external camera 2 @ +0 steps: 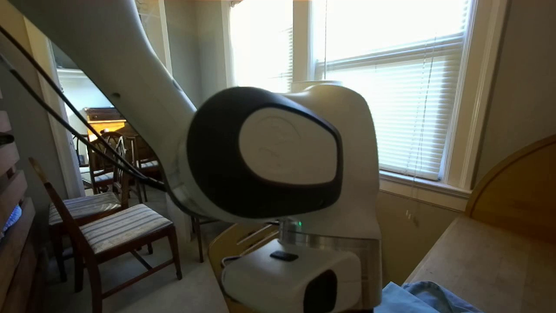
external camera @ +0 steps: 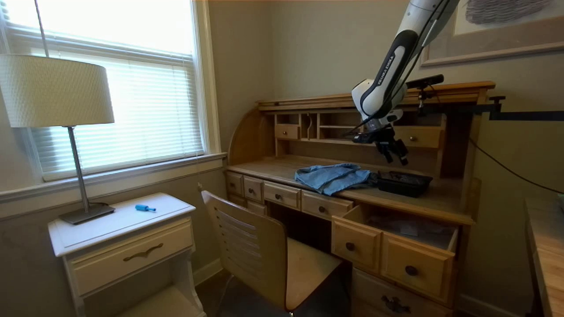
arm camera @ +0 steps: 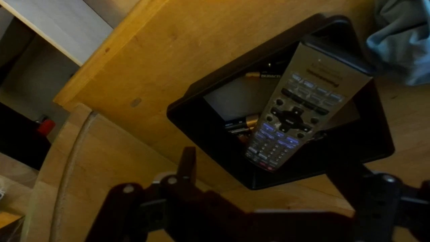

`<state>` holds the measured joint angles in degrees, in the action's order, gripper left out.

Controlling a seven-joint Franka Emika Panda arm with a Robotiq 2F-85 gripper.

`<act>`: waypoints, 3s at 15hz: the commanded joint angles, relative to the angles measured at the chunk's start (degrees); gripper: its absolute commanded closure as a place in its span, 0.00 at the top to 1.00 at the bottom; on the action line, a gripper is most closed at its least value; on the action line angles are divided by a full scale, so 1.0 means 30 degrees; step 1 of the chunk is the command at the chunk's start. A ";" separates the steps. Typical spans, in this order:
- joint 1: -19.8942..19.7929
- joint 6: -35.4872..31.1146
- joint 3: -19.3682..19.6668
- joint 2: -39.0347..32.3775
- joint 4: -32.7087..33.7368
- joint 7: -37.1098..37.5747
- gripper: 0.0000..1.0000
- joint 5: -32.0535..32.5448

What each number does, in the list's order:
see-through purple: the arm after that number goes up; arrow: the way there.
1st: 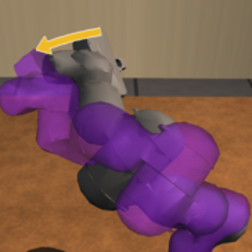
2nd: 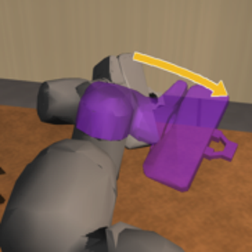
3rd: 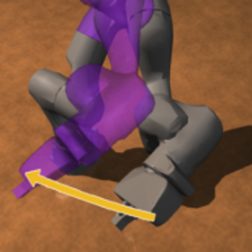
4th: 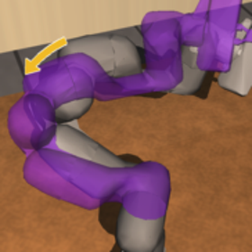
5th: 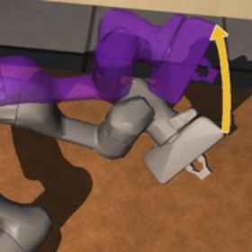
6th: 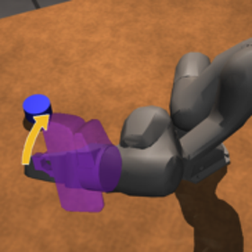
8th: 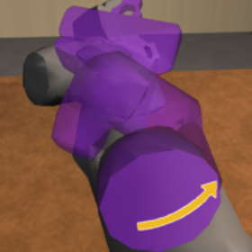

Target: Pick up the remote and put it in the open drawer

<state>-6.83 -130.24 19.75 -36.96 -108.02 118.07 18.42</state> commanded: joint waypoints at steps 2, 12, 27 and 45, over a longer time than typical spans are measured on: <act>0.0633 -0.2582 0.1152 -0.1999 0.1127 0.2056 1.00 0.0169; 0.1208 -0.3024 0.1738 -0.3545 0.1615 0.4206 1.00 -0.0652; 0.1005 -0.2253 0.1771 -0.5040 0.3030 0.4230 0.44 -0.0960; 0.2024 -0.0979 0.1129 -0.0217 0.0757 -0.2177 0.29 0.1465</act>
<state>-1.53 -131.96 23.79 -41.89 -101.43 116.92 19.30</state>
